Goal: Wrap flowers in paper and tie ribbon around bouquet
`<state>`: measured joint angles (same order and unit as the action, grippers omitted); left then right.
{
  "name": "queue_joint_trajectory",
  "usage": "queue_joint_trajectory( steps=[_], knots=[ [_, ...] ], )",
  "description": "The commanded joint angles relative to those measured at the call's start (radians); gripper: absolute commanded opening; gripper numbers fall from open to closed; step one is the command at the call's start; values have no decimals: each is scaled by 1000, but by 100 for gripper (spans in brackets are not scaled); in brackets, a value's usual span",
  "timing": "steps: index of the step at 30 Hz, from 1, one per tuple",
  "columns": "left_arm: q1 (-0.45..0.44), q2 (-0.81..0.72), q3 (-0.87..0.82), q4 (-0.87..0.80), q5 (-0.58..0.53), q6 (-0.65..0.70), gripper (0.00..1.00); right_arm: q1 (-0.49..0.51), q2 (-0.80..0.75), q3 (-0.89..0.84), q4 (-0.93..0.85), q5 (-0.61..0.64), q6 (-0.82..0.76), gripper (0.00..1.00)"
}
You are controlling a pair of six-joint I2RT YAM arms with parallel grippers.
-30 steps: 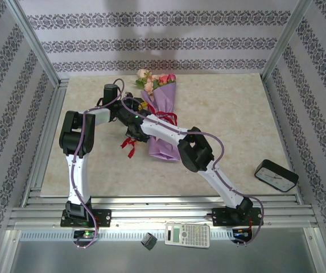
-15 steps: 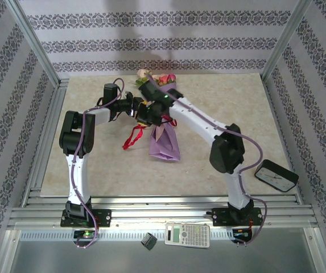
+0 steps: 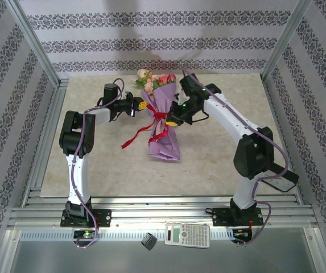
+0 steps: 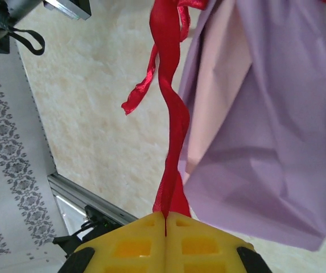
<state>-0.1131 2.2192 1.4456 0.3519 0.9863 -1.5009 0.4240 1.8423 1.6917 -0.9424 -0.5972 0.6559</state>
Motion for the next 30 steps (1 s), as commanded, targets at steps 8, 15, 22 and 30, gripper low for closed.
queue_joint_trajectory(
  steps=[8,15,22,30],
  knots=[
    [-14,-23,1,-22,-29,30,0,-118,-118,-76,-115,-43,-143,0],
    [-19,-20,10,-66,-41,54,0,-176,-150,-100,-174,13,-205,0],
    [-20,-19,14,-83,-49,59,0,-232,-180,-101,-221,57,-254,0],
    [-22,-24,18,-89,-51,61,0,-235,-82,-6,-281,184,-312,0]
  ],
)
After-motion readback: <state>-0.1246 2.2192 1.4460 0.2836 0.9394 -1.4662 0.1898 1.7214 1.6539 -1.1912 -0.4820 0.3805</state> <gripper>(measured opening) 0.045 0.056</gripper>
